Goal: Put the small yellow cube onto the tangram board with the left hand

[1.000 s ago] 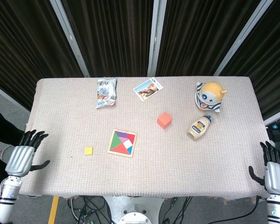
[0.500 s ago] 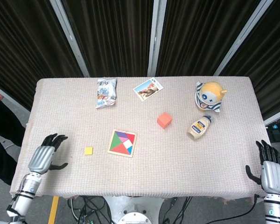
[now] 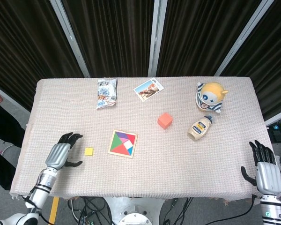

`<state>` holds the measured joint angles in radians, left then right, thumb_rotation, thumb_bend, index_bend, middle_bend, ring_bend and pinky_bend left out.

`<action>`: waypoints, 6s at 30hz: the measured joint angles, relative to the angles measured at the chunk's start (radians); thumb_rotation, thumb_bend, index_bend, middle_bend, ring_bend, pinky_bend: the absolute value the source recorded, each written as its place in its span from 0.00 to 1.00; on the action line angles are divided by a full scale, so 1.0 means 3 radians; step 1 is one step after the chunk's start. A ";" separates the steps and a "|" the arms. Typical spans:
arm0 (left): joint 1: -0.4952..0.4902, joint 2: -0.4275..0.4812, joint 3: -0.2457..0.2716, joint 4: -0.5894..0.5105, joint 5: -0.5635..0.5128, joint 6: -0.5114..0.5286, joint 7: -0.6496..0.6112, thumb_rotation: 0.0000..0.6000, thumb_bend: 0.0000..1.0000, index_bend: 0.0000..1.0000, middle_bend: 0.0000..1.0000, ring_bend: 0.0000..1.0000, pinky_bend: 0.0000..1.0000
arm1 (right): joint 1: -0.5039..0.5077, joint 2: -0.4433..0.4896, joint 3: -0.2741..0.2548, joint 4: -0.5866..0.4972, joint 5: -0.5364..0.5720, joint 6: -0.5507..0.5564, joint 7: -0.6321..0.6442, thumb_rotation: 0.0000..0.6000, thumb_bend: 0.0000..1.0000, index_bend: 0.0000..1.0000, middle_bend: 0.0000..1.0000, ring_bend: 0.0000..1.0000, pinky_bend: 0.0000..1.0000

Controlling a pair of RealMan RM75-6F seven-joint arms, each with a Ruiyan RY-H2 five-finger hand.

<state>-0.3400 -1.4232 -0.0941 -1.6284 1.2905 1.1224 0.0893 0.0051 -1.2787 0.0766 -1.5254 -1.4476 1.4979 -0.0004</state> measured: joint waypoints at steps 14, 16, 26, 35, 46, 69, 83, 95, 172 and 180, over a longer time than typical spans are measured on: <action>-0.0117 -0.0229 -0.0077 0.0164 -0.0334 -0.0163 0.0015 1.00 0.13 0.24 0.12 0.00 0.00 | 0.0002 -0.0023 -0.0010 0.0040 0.0009 -0.0005 0.0001 1.00 0.25 0.00 0.00 0.00 0.00; -0.0134 -0.0251 -0.0082 0.0197 -0.0377 -0.0193 0.0017 1.00 0.13 0.25 0.12 0.00 0.00 | 0.0002 -0.0025 -0.0010 0.0046 0.0016 -0.0009 0.0006 1.00 0.25 0.00 0.00 0.00 0.00; -0.0187 -0.0308 -0.0090 0.0261 -0.0450 -0.0235 0.0034 1.00 0.19 0.31 0.12 0.00 0.00 | 0.0004 -0.0036 -0.0011 0.0057 0.0020 -0.0009 0.0015 1.00 0.25 0.00 0.00 0.00 0.00; -0.0201 -0.0331 -0.0073 0.0294 -0.0461 -0.0231 0.0021 1.00 0.21 0.36 0.13 0.00 0.00 | 0.0023 -0.0041 -0.0001 0.0035 -0.0007 0.0001 -0.0004 1.00 0.25 0.00 0.00 0.00 0.00; -0.0215 -0.0347 -0.0074 0.0323 -0.0513 -0.0232 0.0040 1.00 0.21 0.42 0.14 0.00 0.00 | 0.0019 -0.0050 -0.0005 0.0059 0.0013 -0.0005 0.0014 1.00 0.25 0.00 0.00 0.00 0.00; -0.0269 -0.0382 -0.0074 0.0360 -0.0622 -0.0297 0.0087 1.00 0.31 0.44 0.14 0.00 0.00 | 0.0019 -0.0046 0.0003 0.0070 0.0060 -0.0029 0.0027 1.00 0.25 0.00 0.00 0.00 0.00; -0.0299 -0.0278 -0.0087 0.0180 -0.0535 -0.0225 0.0171 1.00 0.32 0.45 0.14 0.00 0.00 | 0.0015 -0.0041 0.0006 0.0091 0.0075 -0.0037 0.0058 1.00 0.25 0.00 0.00 0.00 0.00; -0.0525 -0.0188 -0.0218 0.0180 -0.0296 -0.0383 -0.0068 1.00 0.33 0.46 0.14 0.00 0.00 | -0.0002 -0.0052 0.0022 0.0128 0.0099 -0.0014 0.0122 1.00 0.25 0.00 0.00 0.00 0.00; -0.2138 -0.0906 0.0507 0.2483 0.1546 -0.0478 -0.1568 1.00 0.32 0.50 0.14 0.00 0.00 | 0.0003 -0.0013 0.0037 0.0145 0.0158 -0.0089 0.0191 1.00 0.26 0.00 0.00 0.00 0.00; -0.2143 -0.0965 0.0560 0.2570 0.1566 -0.0404 -0.1570 1.00 0.32 0.51 0.14 0.00 0.00 | 0.0005 -0.0015 0.0036 0.0149 0.0167 -0.0103 0.0191 1.00 0.26 0.00 0.00 0.00 0.00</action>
<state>-0.9830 -1.7126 0.0740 -0.8574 1.7604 1.0012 -0.3818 0.0065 -1.2830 0.0875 -1.4808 -1.3977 1.4670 0.0570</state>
